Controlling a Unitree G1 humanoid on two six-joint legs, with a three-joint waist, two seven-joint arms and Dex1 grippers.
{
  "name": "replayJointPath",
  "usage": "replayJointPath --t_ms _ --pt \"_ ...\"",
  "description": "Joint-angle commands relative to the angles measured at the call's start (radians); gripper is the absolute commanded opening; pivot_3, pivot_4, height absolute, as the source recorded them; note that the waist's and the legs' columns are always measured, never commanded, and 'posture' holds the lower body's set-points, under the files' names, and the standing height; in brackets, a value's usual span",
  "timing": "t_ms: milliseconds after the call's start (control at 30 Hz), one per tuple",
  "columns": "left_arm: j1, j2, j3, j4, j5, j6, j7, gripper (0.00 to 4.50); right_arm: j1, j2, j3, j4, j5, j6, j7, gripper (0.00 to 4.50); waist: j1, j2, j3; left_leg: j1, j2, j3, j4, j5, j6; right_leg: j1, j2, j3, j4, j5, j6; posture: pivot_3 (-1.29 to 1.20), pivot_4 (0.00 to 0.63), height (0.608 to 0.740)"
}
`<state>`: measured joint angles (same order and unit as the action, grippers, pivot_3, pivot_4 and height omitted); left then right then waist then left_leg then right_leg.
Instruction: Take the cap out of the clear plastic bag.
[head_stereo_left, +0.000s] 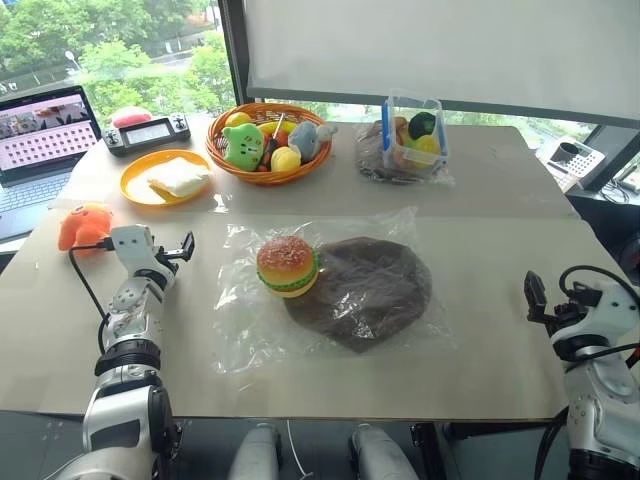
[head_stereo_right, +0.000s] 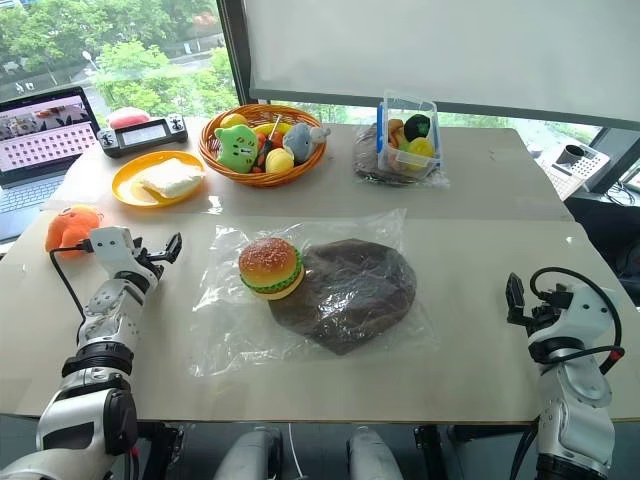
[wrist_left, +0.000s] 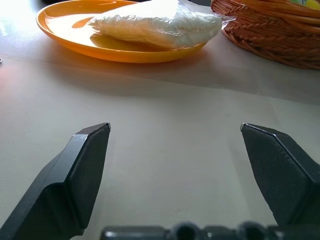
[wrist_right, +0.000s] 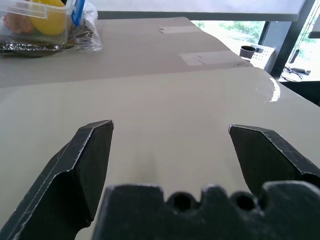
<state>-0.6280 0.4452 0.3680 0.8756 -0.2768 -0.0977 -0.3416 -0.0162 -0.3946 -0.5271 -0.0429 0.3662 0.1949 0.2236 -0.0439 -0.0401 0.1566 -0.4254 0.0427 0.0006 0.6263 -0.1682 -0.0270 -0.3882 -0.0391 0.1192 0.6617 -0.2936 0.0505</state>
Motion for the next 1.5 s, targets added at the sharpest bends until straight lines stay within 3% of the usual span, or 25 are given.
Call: replayJointPath --t_ms 33,133,267,433,533,867,1033,1233,1500 --pt "-0.005 0.007 -0.05 -0.119 -0.003 0.006 -0.091 4.5 -0.029 -0.044 -0.026 -0.095 0.05 0.035 0.005 4.41 0.0 0.0 0.0 0.0 0.0 0.0 0.0 0.0 0.0 0.0 0.0 0.0 0.0 0.0 0.0 0.0 0.15 0.74" --pt "0.012 0.043 -0.149 -0.338 -0.042 0.108 -0.319 4.5 -0.069 -0.141 0.012 -0.314 0.234 0.239 0.091 4.41 -0.001 0.003 0.002 -0.002 0.0 0.0 0.001 0.0 0.0 -0.002 0.0 0.0 0.001 0.0 -0.001 0.0 0.15 0.74" --pt "0.052 0.136 -0.203 -0.538 -0.097 0.252 -0.506 4.5 -0.087 -0.278 0.066 -0.519 0.538 0.479 0.198 4.41 -0.007 0.003 0.003 -0.002 0.001 0.0 -0.001 0.0 -0.001 -0.002 0.001 0.0 0.001 0.0 -0.001 0.0 0.15 0.74" --pt "0.103 0.212 -0.251 -0.741 -0.169 0.423 -0.637 4.5 -0.14 -0.418 0.204 -0.667 0.879 0.659 0.334 4.41 -0.015 0.003 0.003 -0.001 0.003 -0.001 -0.002 0.0 -0.001 -0.001 0.002 0.0 -0.001 -0.001 -0.003 0.0 0.15 0.74" --pt "0.119 0.221 -0.264 -0.781 -0.162 0.45 -0.647 4.5 -0.148 -0.469 0.257 -0.703 0.972 0.703 0.374 4.41 -0.005 0.001 0.004 -0.002 0.002 -0.001 -0.001 0.0 -0.001 0.0 0.001 -0.002 -0.001 -0.001 -0.003 0.0 0.15 0.74" --pt "0.173 0.249 -0.3 -0.874 -0.182 0.525 -0.727 4.5 -0.142 -0.481 0.328 -0.707 0.93 0.682 0.363 4.41 0.004 -0.003 0.007 -0.005 0.003 -0.003 0.002 0.0 0.0 -0.001 0.001 -0.004 -0.002 -0.003 0.0 0.0 0.15 0.74" --pt "0.137 0.198 -0.353 -0.791 -0.123 0.461 -0.713 4.5 -0.012 -0.473 0.419 -0.703 0.605 0.561 0.389 4.41 0.009 -0.003 0.007 -0.005 0.003 -0.003 0.002 0.0 0.0 -0.001 0.001 -0.004 -0.003 -0.003 0.0 0.0 0.15 0.74" --pt "0.064 0.116 -0.432 -0.649 -0.027 0.372 -0.696 4.5 0.14 -0.363 0.501 -0.648 0.308 0.286 0.445 4.41 0.018 -0.003 0.007 -0.005 0.002 -0.003 0.004 0.0 0.0 -0.001 0.001 -0.004 -0.002 -0.004 0.003 0.0 0.15 0.74" --pt "0.009 0.031 -0.484 -0.527 0.017 0.317 -0.722 4.5 0.196 -0.296 0.56 -0.644 0.176 0.197 0.461 4.41 0.03 -0.003 0.006 -0.005 0.002 -0.003 0.005 0.0 0.0 0.0 0.001 -0.004 -0.001 -0.004 0.003 0.0 0.15 0.74"
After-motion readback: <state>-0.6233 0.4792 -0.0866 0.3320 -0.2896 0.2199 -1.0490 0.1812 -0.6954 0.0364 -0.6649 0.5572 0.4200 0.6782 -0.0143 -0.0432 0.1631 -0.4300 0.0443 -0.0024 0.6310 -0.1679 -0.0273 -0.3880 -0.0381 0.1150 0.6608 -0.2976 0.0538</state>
